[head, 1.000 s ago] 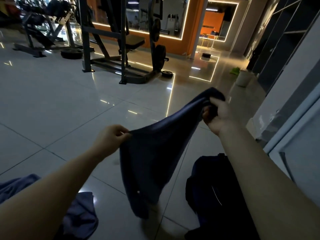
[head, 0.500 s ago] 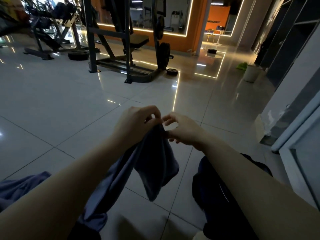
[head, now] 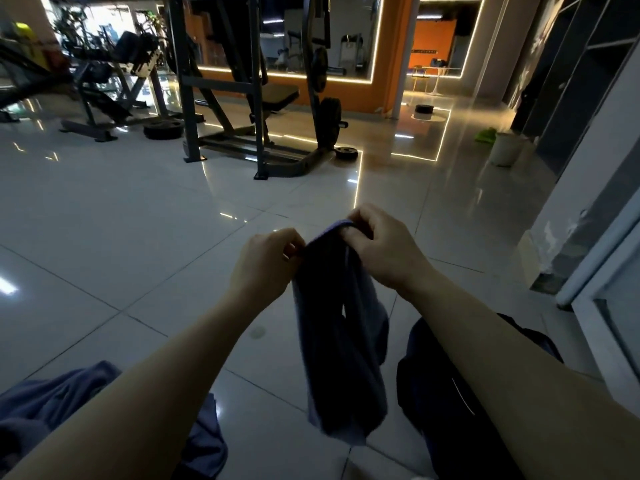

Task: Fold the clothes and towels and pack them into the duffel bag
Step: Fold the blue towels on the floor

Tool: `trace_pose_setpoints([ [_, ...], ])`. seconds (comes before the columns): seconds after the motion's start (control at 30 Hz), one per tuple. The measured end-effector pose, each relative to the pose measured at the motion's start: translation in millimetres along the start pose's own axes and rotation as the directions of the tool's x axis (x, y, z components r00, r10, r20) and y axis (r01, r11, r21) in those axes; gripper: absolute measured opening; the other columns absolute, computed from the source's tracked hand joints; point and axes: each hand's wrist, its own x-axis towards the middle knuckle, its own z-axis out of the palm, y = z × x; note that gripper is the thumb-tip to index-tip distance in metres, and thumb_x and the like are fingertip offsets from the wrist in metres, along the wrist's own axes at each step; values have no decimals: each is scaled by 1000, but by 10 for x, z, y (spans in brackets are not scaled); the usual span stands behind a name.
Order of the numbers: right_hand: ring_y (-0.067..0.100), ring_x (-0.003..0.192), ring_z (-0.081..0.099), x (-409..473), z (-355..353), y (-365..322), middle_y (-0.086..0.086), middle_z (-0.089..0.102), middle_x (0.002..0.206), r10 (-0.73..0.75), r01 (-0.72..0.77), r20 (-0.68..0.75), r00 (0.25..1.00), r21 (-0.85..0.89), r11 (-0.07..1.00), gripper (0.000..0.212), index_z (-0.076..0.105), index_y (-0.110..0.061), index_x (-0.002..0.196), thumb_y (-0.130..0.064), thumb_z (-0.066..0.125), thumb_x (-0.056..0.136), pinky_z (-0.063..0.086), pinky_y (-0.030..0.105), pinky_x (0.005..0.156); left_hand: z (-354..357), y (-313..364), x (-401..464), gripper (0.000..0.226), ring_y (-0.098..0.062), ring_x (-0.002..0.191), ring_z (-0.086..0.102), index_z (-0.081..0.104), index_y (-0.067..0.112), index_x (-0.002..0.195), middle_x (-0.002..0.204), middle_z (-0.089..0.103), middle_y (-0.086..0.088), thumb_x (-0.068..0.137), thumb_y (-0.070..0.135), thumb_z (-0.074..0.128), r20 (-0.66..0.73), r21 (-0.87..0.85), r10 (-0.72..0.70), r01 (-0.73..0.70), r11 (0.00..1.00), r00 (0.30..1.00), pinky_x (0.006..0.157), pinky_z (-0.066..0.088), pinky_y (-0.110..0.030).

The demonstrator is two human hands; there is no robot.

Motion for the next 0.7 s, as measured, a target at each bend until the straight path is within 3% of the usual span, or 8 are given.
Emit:
trace_pose_setpoints([
  [0.1,5,75,52,52,-132,-92,-7,55,82,-39,67,-160,986,177,982,14,55,-24,86,-14,53,96,44,18,67,-17,-94,50,14,-13,69,64,70,11,93,84,69,-1,81,2,69,-38,-5,-32,31,999,999,66,53,-25],
  [0.2,4,71,52,121,-328,-40,-7,55,81,30,69,-308,951,304,950,23,54,-29,82,-10,52,96,44,18,63,-128,-216,103,12,-7,70,62,70,12,91,82,66,4,81,4,70,-69,-20,-98,97,995,993,60,41,-8],
  [0.37,11,61,49,174,-512,346,-1,54,78,320,-146,-363,875,434,889,19,53,-21,81,-13,50,98,42,20,52,-258,-597,-2,9,-22,82,67,71,19,92,90,72,-4,86,14,67,-35,103,-243,245,964,969,73,52,-33],
  [0.5,12,63,52,206,-502,566,1,55,80,489,-354,-321,811,396,847,19,51,-20,79,-15,50,98,46,24,57,-370,-692,-28,5,-22,81,63,66,27,85,84,68,-2,88,24,67,-6,61,-291,291,955,957,68,44,-31],
  [0.6,18,66,54,186,-416,671,4,56,81,477,-428,-283,832,220,876,18,51,-19,78,-17,52,96,51,36,68,-484,-588,-3,3,-15,77,57,68,23,91,84,63,0,89,23,65,-42,1,-244,244,970,969,65,39,-28],
  [0.7,23,62,58,151,-350,769,6,59,73,480,-475,-188,857,72,877,17,53,-15,75,-17,57,92,53,40,71,-546,-410,-28,7,-1,71,53,66,28,89,82,62,5,88,21,66,-42,-4,-144,144,990,989,62,36,-14],
])
